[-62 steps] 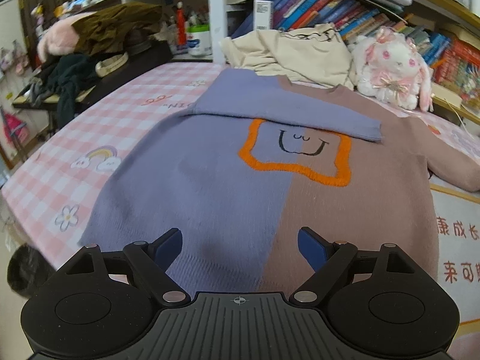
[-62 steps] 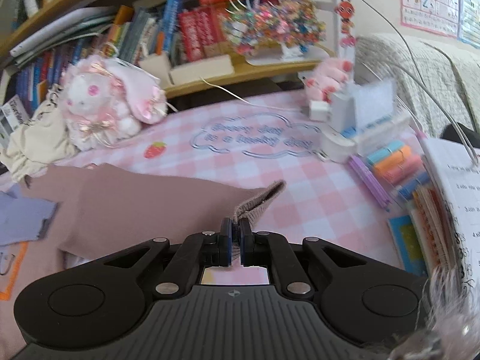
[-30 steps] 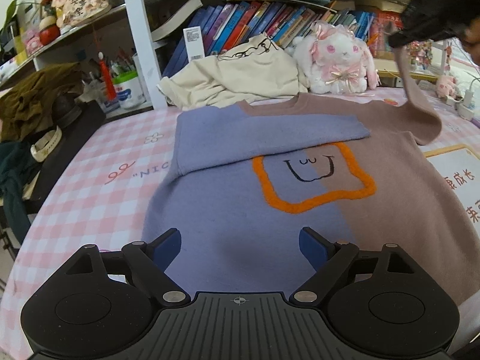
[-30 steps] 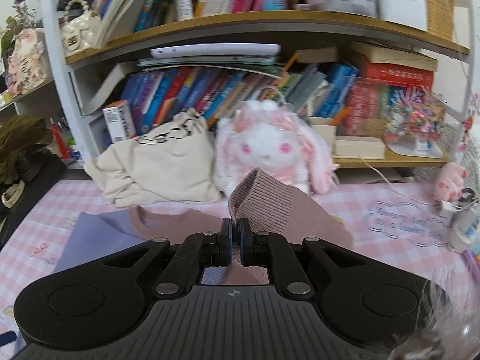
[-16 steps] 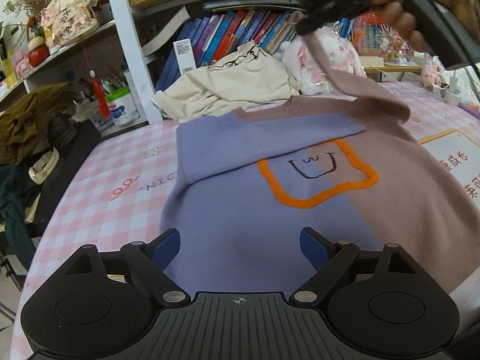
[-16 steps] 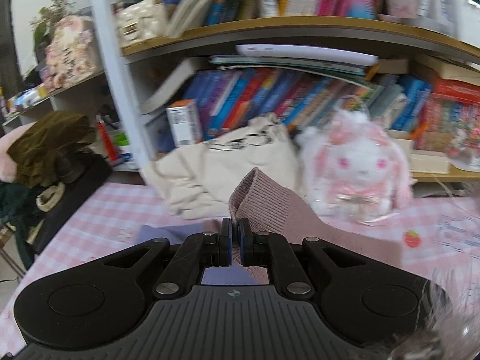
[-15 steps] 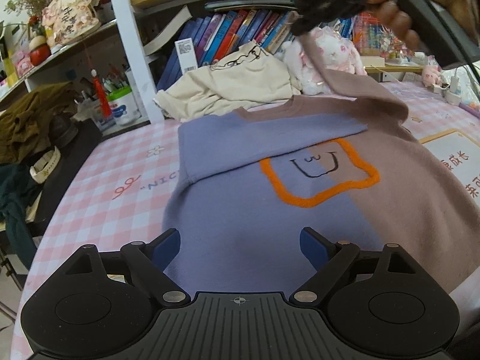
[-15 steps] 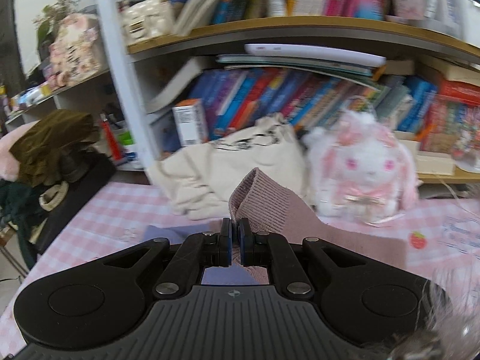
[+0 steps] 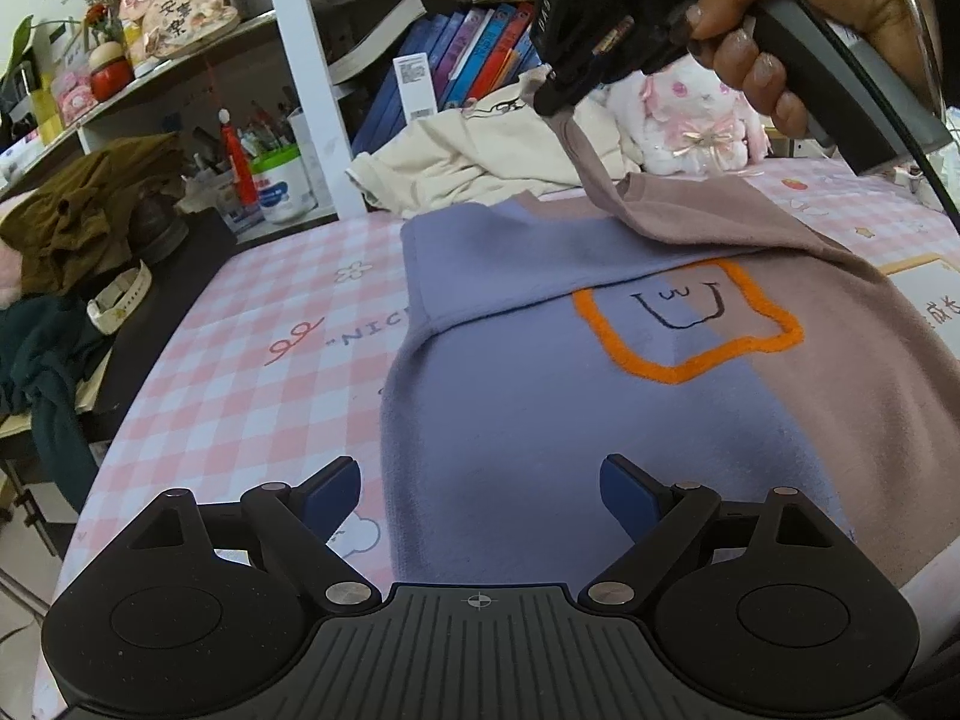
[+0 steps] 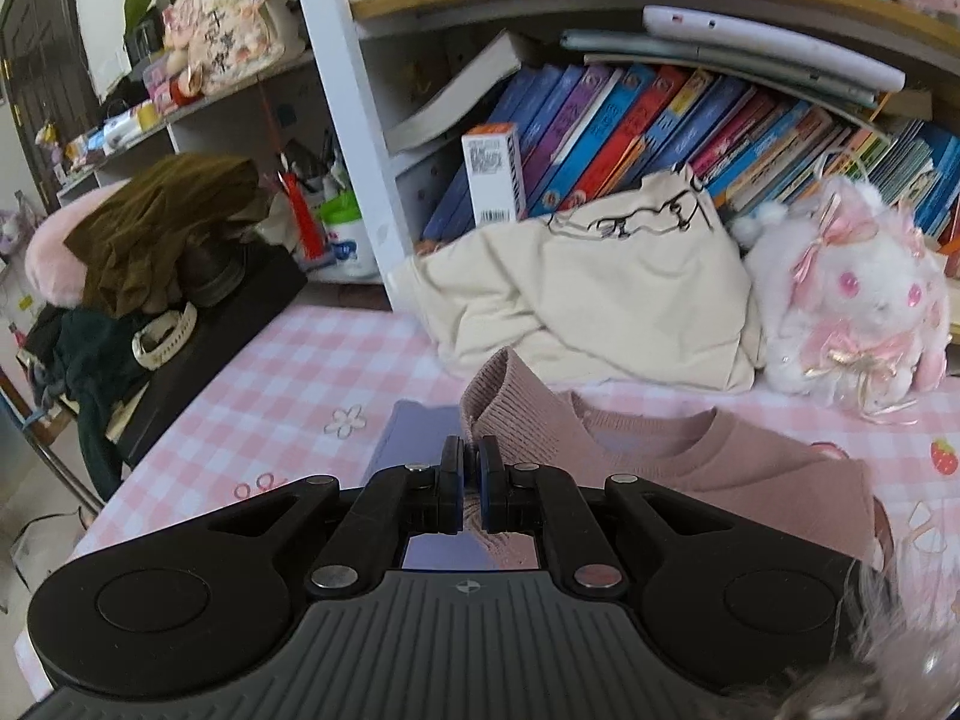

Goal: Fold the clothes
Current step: 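Carry the mauve sleeve over the lavender sleeve with the right tool and open it, then withdraw both open tools from the sweater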

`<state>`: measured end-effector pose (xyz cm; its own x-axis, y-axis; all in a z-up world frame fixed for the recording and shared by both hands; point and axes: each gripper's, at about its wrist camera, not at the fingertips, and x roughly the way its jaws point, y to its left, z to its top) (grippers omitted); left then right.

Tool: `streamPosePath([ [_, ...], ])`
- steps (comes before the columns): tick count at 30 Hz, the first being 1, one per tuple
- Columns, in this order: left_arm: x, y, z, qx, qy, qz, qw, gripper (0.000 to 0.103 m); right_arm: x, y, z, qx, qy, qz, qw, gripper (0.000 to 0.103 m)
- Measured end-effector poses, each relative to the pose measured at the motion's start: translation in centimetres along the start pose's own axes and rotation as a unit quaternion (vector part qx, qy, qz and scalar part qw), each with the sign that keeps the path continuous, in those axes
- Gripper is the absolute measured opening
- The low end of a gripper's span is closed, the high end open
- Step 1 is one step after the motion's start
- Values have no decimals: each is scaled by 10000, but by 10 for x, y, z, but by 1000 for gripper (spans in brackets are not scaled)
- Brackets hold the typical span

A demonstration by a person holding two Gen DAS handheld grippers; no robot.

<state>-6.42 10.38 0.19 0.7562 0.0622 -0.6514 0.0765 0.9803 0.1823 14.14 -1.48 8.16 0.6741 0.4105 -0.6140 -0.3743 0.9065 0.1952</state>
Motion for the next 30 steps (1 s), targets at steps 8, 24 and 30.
streamPosePath([
  [8,-1,2,-2,8,12,30,10000,90,10,-4,-6,217,196,71,9995,8],
  [24,-4,-11,2,143,-154,-95,9997,90,-34,-32,-36,542,135,141,9983,38],
  [30,-4,-15,4,162,-167,-125,9996,91,-57,-50,-78,497,405,-4,9979,42],
])
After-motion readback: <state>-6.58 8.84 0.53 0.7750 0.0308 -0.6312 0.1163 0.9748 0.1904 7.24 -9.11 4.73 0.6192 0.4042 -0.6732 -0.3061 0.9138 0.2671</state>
